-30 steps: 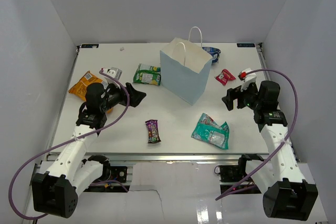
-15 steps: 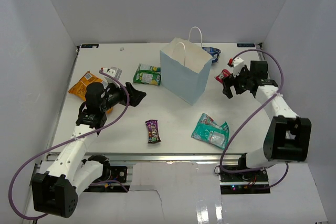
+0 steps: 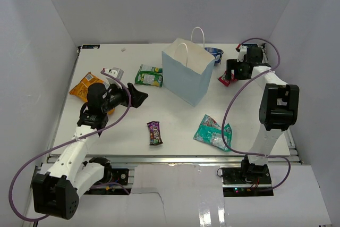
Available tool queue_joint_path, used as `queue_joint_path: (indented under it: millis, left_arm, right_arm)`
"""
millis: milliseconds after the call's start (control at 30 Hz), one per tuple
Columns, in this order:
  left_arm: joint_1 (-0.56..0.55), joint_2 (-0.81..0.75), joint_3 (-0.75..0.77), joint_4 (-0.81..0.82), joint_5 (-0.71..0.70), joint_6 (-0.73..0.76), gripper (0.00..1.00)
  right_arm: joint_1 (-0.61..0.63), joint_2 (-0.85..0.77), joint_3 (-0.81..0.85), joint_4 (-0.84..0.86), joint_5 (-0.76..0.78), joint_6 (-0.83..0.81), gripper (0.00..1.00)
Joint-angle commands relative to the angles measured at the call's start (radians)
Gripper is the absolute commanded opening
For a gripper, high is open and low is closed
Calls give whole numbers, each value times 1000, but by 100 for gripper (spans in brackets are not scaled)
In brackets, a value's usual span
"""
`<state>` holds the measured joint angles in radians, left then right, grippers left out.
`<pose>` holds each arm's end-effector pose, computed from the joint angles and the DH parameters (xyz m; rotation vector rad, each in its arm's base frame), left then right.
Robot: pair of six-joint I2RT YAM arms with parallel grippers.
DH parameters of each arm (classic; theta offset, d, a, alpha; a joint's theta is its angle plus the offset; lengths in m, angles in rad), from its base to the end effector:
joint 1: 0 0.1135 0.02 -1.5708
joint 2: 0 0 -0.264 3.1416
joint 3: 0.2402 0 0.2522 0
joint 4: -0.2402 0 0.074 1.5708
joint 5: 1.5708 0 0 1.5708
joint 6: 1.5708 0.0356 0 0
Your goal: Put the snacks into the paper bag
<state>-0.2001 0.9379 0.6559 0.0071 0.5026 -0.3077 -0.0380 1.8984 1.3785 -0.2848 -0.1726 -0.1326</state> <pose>0.2093 -0.0600 0.2873 0.2602 1.8714 -0.8135 0.4229 -0.0100 0.2152 -0.1939 2.3556 0.1225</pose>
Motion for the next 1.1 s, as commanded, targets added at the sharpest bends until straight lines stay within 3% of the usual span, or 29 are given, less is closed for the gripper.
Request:
queue_joint_path:
  millis: [0,433,733,833,867,1067]
  left_arm:
    - [2,12,42,-1,22,5,98]
    - [7,16,45,-1,34,9,98]
    - [10,18,45,-1,45,5,98]
    - [11,19,45,-1,48,5,98]
    - [11,21,47,-1,53,5,98]
    - [11,27,45,-1,68,4,98]
  right_arm:
    - [1,47,68,51,47,140,86]
    - [1,220,168,53,41,218,75]
    - [0,245,160,62,85,186,50]
    - [-2,237,156,62,82,168,37]
    - [-5,229,148,64,76,163,26]
    - [-31,173,113,67,19,92,8]
